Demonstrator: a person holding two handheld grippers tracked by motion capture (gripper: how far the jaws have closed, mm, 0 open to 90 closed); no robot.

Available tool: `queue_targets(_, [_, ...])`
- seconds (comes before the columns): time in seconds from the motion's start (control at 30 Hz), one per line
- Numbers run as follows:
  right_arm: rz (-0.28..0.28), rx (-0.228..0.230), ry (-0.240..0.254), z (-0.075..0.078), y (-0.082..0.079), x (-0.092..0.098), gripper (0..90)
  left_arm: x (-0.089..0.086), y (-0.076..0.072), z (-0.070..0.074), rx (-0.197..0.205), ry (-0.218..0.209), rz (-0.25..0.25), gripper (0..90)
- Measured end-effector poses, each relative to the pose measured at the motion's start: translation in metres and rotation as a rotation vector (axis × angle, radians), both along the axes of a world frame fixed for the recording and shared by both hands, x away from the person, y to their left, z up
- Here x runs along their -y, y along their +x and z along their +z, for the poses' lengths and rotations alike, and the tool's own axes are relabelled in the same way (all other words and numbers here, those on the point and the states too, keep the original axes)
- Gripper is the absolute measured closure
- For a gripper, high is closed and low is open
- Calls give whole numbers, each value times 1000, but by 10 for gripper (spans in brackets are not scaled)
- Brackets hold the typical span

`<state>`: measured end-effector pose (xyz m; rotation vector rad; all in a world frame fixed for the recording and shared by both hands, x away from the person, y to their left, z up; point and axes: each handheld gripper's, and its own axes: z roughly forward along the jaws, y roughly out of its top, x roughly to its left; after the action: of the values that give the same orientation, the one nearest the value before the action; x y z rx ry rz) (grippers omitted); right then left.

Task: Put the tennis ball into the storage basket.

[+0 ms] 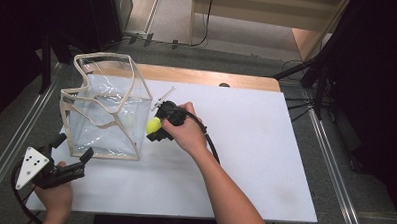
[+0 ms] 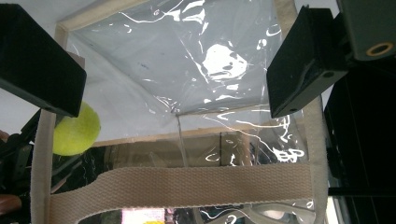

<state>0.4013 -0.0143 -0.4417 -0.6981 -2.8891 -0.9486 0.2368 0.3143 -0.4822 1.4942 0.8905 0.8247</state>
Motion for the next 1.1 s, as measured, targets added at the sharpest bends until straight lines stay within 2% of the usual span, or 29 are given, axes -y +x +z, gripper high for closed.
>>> queue_targets(0.37, [2, 5, 11, 20, -1, -7, 239, 0, 0, 0, 0, -2, 1, 54])
queue_targets(0.47, [3, 28, 19, 25, -1, -8, 238, 0, 0, 0, -2, -1, 3, 54])
queue_targets(0.73, [3, 36, 17, 40, -2, -8, 239, -1, 0, 0, 0, -2, 1, 54])
queue_targets(0.93, [4, 24, 69, 55, -2, -4, 239, 0, 0, 0, 3, -4, 1, 54])
queue_targets(1.1, [-6, 30, 82, 63, -1, -1, 238, 0, 0, 0, -3, -2, 1, 53])
